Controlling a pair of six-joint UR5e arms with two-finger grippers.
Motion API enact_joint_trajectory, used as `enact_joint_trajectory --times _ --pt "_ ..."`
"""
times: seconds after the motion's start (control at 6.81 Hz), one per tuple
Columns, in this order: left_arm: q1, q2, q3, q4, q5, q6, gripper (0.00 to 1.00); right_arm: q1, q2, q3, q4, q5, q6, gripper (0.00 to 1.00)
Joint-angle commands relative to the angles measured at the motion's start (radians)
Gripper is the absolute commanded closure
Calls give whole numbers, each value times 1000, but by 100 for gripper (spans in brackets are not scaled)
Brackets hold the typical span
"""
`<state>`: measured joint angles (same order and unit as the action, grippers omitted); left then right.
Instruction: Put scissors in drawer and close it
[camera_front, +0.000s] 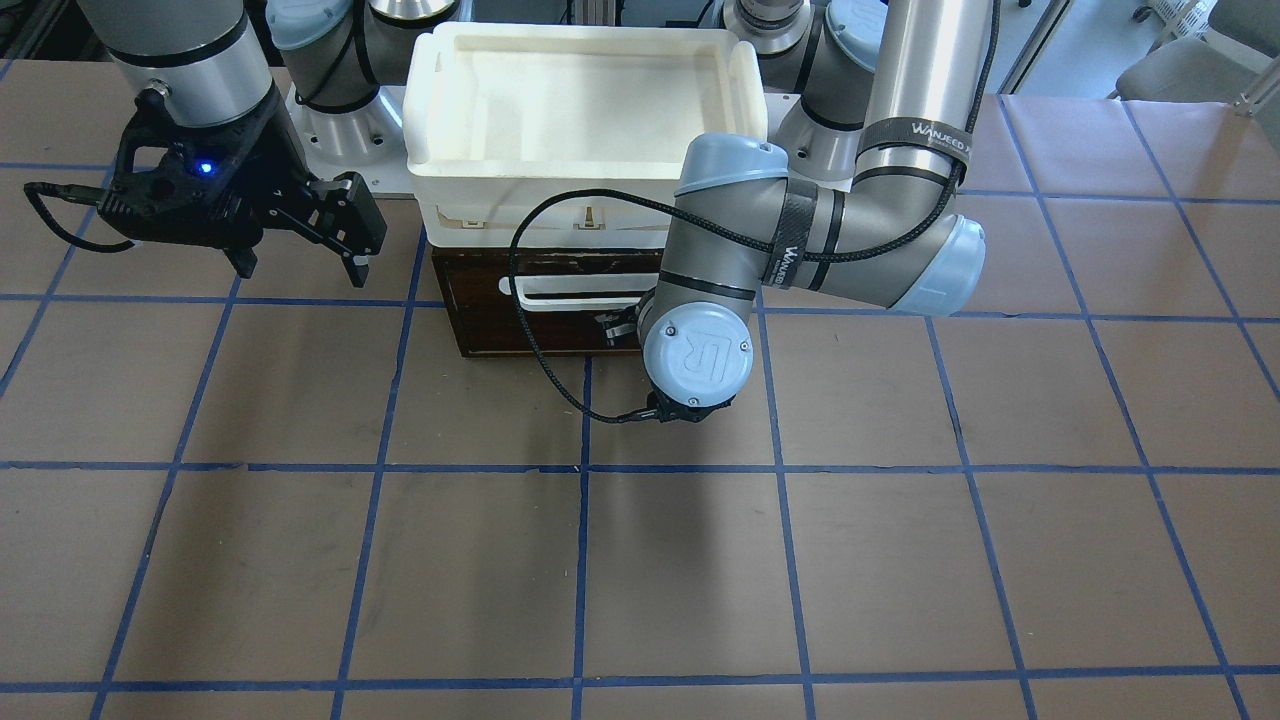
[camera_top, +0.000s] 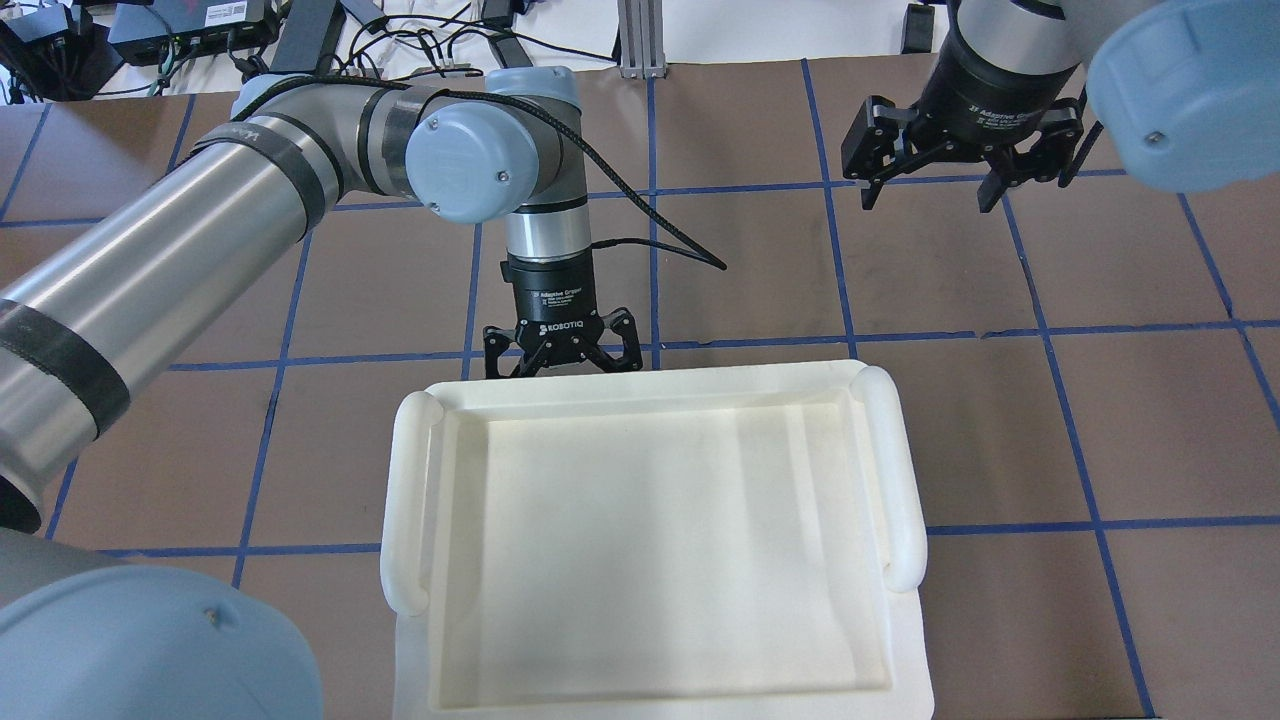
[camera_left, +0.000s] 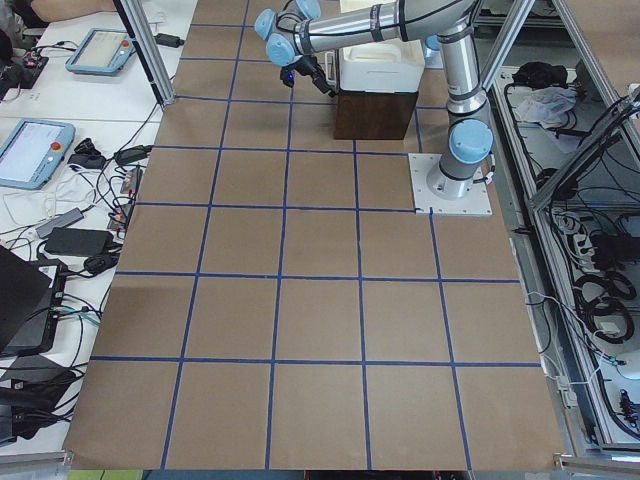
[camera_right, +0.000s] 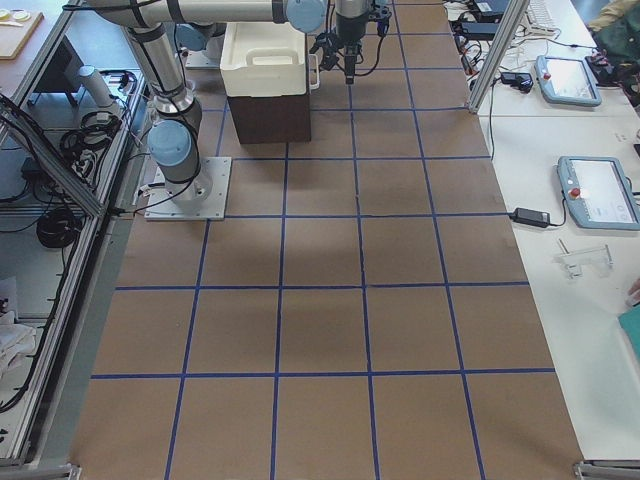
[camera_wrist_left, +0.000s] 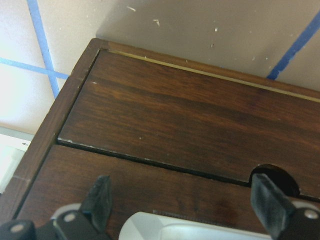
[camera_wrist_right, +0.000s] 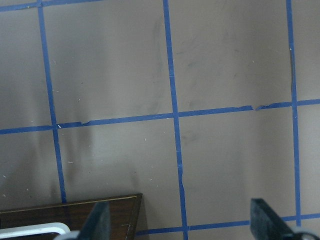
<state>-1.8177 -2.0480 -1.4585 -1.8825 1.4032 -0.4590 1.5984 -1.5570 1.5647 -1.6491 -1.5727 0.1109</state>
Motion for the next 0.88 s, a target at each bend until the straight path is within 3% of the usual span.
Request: enact_joint_trajectory --times 0.0,0.44,0.73 --pt "23 0 9 104 8 5 0 0 0 0 0 0 0 0" --pt "78 32 136 181 51 47 0 0 0 0 0 -1 0 0" --pt "142 115 155 285 143 248 0 0 -2 0 -3 2 0 0"
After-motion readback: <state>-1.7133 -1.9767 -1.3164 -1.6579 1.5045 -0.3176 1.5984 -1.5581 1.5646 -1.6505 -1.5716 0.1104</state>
